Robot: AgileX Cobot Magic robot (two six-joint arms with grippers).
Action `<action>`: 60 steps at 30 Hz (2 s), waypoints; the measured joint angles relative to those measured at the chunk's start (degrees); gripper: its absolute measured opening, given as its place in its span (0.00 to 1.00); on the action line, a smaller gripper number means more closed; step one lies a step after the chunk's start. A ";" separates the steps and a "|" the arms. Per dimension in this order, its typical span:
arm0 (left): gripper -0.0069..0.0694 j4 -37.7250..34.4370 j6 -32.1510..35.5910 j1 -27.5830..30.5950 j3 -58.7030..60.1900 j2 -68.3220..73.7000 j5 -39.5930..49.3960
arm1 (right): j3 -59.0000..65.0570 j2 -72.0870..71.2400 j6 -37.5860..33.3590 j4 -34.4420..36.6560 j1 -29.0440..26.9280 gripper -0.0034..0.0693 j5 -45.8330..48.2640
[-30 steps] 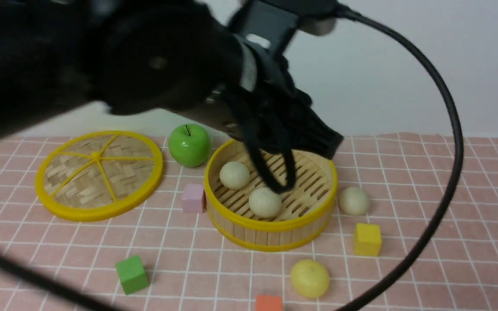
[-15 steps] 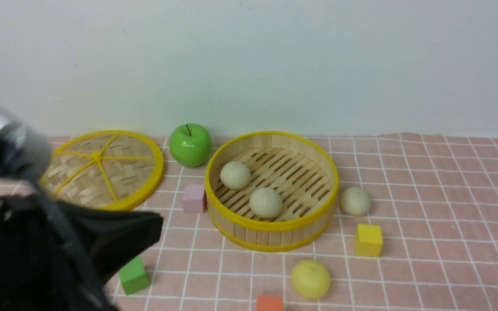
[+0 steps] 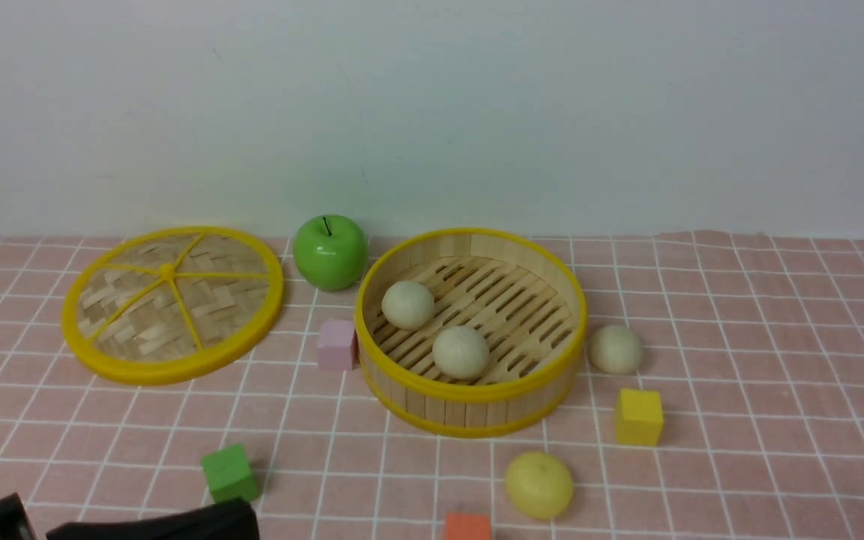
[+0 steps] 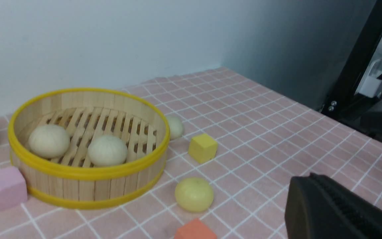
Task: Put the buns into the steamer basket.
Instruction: Use the right arm to grab a steamed stuffed bun
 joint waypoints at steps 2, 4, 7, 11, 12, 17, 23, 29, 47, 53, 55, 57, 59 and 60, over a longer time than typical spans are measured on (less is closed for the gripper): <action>0.07 0.00 0.00 0.00 0.96 0.00 0.73 | 0.04 0.00 3.69 4.67 0.00 0.37 -4.92; 0.07 0.00 0.00 0.00 2.05 0.00 1.71 | 0.04 0.00 6.67 7.96 0.00 0.37 -9.65; 0.07 0.00 0.00 0.00 2.52 0.00 3.19 | 0.04 0.00 8.50 9.74 0.00 0.37 -12.48; 0.07 0.00 0.00 0.00 2.63 0.00 6.69 | -4.59 1.44 12.60 10.02 2.13 0.35 -5.83; 0.07 0.00 0.00 0.00 2.63 0.00 7.14 | -8.53 4.02 12.10 8.57 3.64 0.32 -0.86; 0.07 0.00 -0.05 0.00 2.63 -0.24 8.55 | -25.69 21.03 1.11 4.24 11.15 0.21 20.93; 0.07 0.00 -0.05 0.00 2.63 -0.24 8.87 | -38.95 46.46 -6.40 2.90 17.73 0.13 36.97; 0.07 0.00 -0.05 0.00 2.63 -0.24 8.91 | -45.18 64.45 -6.78 2.58 23.05 0.13 35.29; 0.08 0.00 -0.05 0.00 2.63 -0.24 8.91 | -66.02 98.60 -8.47 3.21 32.46 0.48 25.13; 0.09 0.00 -0.05 0.00 2.63 -0.24 8.91 | -66.26 101.95 -8.53 4.55 32.46 0.49 21.55; 0.09 0.00 -0.05 0.00 2.63 -0.24 8.91 | -66.28 103.56 -8.53 4.55 32.46 0.49 20.13; 0.09 0.00 -0.05 0.00 2.63 -0.24 8.91 | -66.28 104.68 -8.53 4.55 32.46 0.49 19.07; 0.10 0.00 -0.05 0.00 2.63 -0.24 8.91 | -66.33 105.62 -8.53 4.70 32.46 0.49 18.12; 0.10 0.00 -0.05 0.00 2.63 -0.24 8.91 | -66.33 105.71 -8.53 4.70 32.46 0.49 18.06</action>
